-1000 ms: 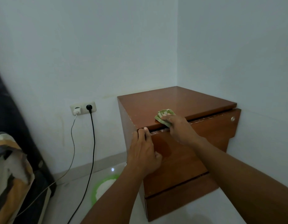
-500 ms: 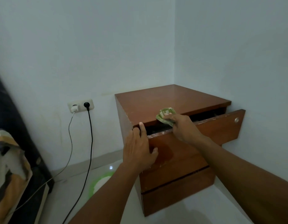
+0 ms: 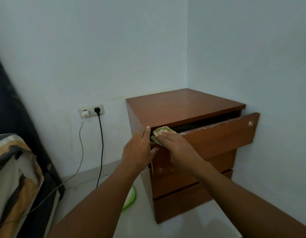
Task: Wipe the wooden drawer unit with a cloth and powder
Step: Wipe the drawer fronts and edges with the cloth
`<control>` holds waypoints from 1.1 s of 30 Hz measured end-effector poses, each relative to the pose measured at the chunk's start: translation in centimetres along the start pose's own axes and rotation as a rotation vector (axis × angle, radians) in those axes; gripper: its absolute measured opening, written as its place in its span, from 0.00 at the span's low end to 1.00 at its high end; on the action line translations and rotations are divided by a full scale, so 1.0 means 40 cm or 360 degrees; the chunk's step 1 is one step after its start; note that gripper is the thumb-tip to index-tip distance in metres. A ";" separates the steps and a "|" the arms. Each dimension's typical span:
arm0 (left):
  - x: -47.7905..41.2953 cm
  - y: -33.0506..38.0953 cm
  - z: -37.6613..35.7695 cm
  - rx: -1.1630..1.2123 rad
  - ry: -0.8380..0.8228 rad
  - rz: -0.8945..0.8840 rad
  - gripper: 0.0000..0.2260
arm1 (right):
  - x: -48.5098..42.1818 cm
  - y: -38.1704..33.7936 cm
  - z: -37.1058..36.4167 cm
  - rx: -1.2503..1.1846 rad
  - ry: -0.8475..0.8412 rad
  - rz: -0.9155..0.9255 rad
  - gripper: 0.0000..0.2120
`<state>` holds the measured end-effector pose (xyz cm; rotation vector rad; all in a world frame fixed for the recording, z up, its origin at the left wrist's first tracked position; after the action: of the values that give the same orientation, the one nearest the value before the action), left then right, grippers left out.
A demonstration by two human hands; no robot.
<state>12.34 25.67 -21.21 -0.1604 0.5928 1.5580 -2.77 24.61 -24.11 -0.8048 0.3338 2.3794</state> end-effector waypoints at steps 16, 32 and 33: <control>-0.082 0.197 -0.109 -0.0318 -0.0399 -0.0557 0.40 | 0.169 0.274 0.101 0.0070 0.0203 -0.0525 0.32; -0.157 0.356 -0.189 -0.0488 -0.0533 -0.0748 0.39 | 0.309 0.596 0.199 0.0283 0.0257 -0.0922 0.31; -0.158 0.356 -0.192 -0.0492 -0.0517 -0.0758 0.39 | 0.318 0.612 0.207 0.0303 0.0253 -0.0930 0.31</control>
<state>-2.73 17.04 -21.06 -0.2551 0.0439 1.1665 -29.75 14.49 -24.42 -0.8627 0.3288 1.7205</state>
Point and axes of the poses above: each hand's wrist, its own x-axis away from the middle knuckle, its own z-axis out of the back of the hand, y = z × x, the point moved 4 cm from there along -x, towards the middle knuckle, and after that the axes turned 15 degrees about z, right-handed, at the moved point
